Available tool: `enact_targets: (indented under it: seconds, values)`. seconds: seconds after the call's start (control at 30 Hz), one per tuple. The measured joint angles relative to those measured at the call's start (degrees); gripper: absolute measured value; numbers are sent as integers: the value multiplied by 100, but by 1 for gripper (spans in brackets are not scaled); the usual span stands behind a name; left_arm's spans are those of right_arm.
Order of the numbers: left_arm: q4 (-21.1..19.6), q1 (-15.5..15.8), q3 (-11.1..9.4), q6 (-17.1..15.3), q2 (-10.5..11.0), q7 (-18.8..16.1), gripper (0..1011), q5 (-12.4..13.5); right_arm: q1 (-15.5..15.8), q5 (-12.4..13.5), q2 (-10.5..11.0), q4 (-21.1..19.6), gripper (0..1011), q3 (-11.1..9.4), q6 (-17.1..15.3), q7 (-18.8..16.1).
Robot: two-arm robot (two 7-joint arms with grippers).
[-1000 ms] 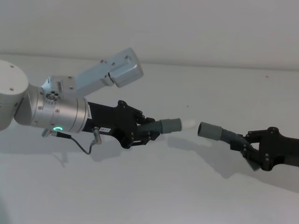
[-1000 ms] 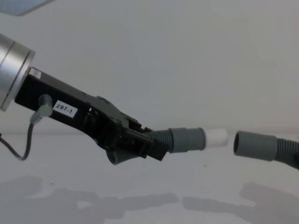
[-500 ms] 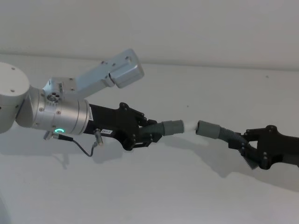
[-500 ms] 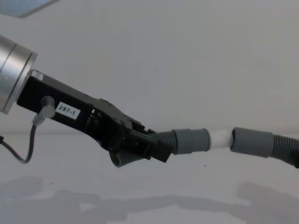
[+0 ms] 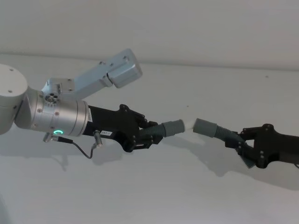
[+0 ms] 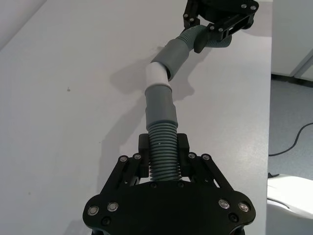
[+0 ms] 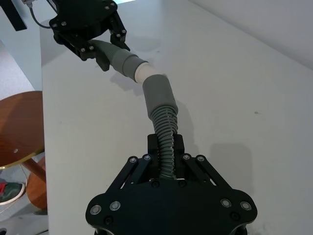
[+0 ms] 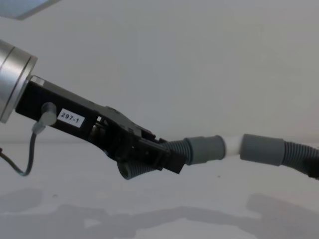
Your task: Use both hands to pick up one end of the pipe from the table, align the ends, and insert them.
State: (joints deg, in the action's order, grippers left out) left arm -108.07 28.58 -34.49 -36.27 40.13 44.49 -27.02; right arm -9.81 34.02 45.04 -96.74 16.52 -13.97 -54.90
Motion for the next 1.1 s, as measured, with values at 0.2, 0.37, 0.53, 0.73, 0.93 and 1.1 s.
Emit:
enact_targets:
  seconds: [0.2,0.37,0.53,0.73,0.93,1.1]
  values:
    - [-12,3,-7,15,31,54,325,-75,-37,27,2,1,169,49,2,-2]
    - [-31,8,-23,16,66,103,325,-130,-58,41,9,3,170,77,1,-1]
    - [-58,10,-50,0,115,151,325,-187,-83,70,20,7,170,110,-3,4]
    - [-90,11,-82,-43,176,203,325,-250,-111,105,38,20,170,141,-5,-2]
    - [-115,20,-121,-95,227,231,325,-286,-139,140,56,40,170,167,0,-35]
    - [-130,46,-163,-150,265,239,325,-300,-159,198,78,61,170,188,32,-100]
